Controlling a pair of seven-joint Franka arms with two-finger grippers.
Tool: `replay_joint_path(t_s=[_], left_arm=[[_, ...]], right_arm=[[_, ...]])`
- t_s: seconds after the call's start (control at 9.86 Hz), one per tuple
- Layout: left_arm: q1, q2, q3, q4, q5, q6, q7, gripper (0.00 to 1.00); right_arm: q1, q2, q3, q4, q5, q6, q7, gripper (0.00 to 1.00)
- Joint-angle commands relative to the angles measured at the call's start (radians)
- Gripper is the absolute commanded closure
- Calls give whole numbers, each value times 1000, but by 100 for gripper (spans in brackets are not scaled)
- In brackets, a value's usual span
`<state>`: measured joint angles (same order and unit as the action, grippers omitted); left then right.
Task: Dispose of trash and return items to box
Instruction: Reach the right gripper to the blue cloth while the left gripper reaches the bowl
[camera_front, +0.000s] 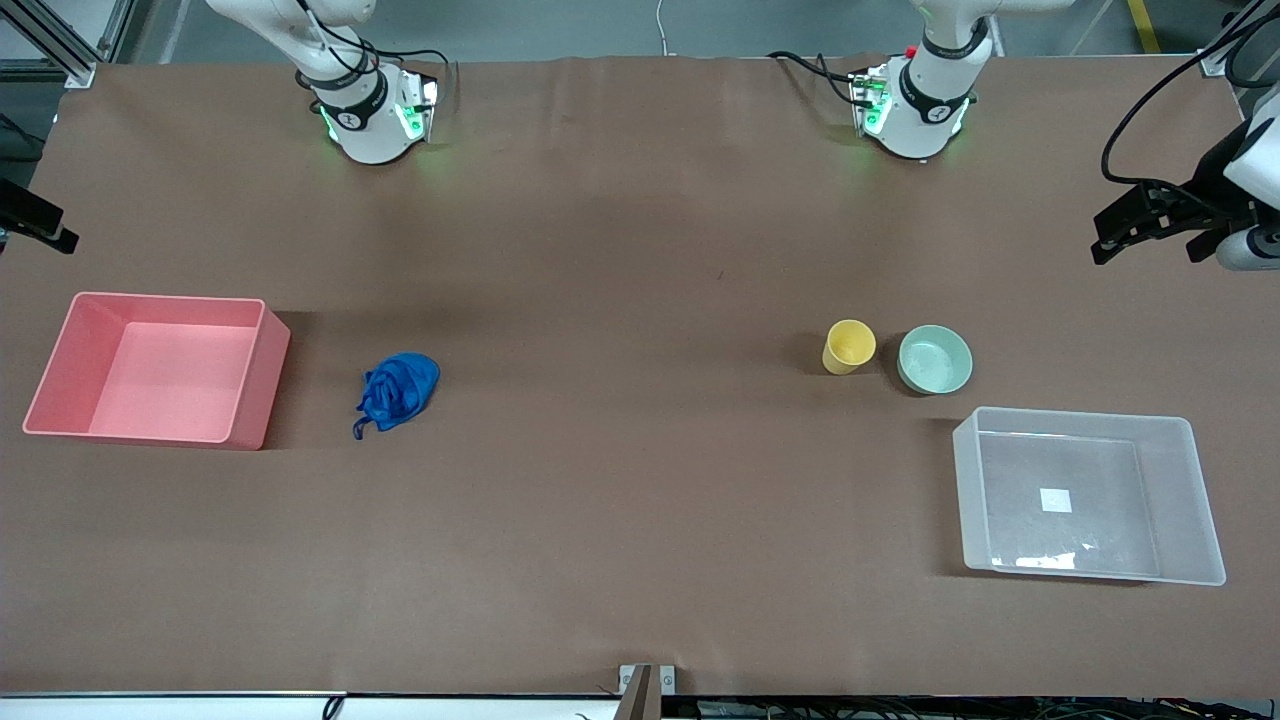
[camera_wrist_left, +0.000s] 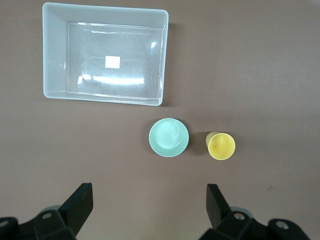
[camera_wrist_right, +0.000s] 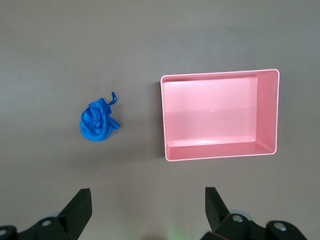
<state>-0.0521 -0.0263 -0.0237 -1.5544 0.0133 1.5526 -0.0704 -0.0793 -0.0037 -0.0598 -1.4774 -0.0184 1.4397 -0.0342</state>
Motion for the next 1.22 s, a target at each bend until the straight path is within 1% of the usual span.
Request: replay_joint_path(t_s=[0.0, 0.3, 0.41, 0.51, 0.61, 0.81, 1.01, 1.12], left_arm=[[-6, -14, 7, -49, -12, 11, 11, 0], [-8, 5, 7, -42, -10, 9, -14, 0], [0, 5, 7, -50, -12, 7, 13, 0], [3, 6, 8, -64, -13, 20, 14, 3], [6, 3, 8, -108, -15, 53, 14, 4], [6, -9, 16, -267, -15, 182, 15, 4], [6, -9, 33, -414, -16, 341, 55, 4], [6, -7, 39, -526, -16, 459, 78, 4]], right_arm=[[-5, -1, 2, 6, -12, -5, -10, 0], [-7, -1, 2, 6, -12, -5, -10, 0], [-7, -1, 2, 6, -12, -5, -10, 0], [-7, -1, 2, 6, -12, -5, -10, 0], [-7, -1, 2, 6, -12, -5, -10, 0], [-7, -1, 2, 6, -12, -5, -10, 0], [-5, 1, 2, -4, -11, -4, -10, 0], [3, 5, 5, -29, -6, 7, -10, 0]])
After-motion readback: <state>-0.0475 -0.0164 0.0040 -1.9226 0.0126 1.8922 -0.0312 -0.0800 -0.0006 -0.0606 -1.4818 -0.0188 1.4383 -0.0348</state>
